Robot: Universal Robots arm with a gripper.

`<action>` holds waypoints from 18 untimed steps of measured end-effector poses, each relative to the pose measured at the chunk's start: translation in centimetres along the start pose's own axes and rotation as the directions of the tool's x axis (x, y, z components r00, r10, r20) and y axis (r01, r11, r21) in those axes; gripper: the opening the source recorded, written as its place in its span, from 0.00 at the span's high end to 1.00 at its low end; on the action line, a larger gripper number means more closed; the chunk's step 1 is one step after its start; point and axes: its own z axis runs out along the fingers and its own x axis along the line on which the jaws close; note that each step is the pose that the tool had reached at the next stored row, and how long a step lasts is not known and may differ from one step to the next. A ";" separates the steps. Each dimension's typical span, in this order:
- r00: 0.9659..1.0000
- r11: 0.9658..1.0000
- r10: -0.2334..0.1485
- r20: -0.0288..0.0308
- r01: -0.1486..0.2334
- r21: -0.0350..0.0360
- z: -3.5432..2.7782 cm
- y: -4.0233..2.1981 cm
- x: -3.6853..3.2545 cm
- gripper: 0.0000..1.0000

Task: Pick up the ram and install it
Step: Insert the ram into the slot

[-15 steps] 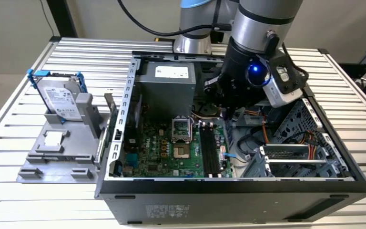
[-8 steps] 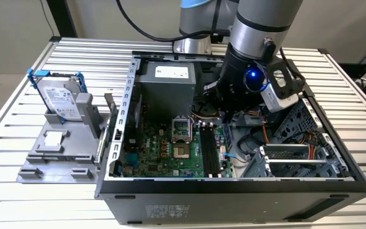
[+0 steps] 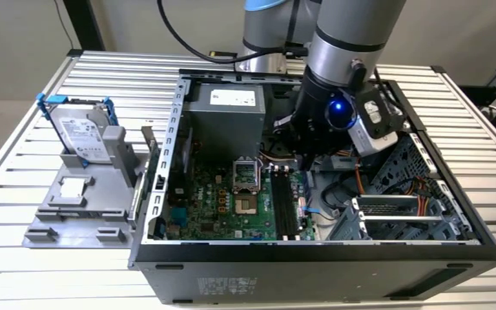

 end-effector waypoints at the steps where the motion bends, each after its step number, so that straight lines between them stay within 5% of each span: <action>1: 1.000 1.000 0.000 0.000 0.000 0.000 0.17 0.00 0.01 1.00; 7: 1.000 1.000 0.001 0.000 -0.001 0.000 1.21 0.00 0.08 1.00; 14: 1.000 1.000 0.002 -0.003 -0.002 -0.001 1.44 -0.05 0.10 1.00; 18: 1.000 1.000 0.002 -0.006 -0.002 0.000 2.11 -0.05 0.16 1.00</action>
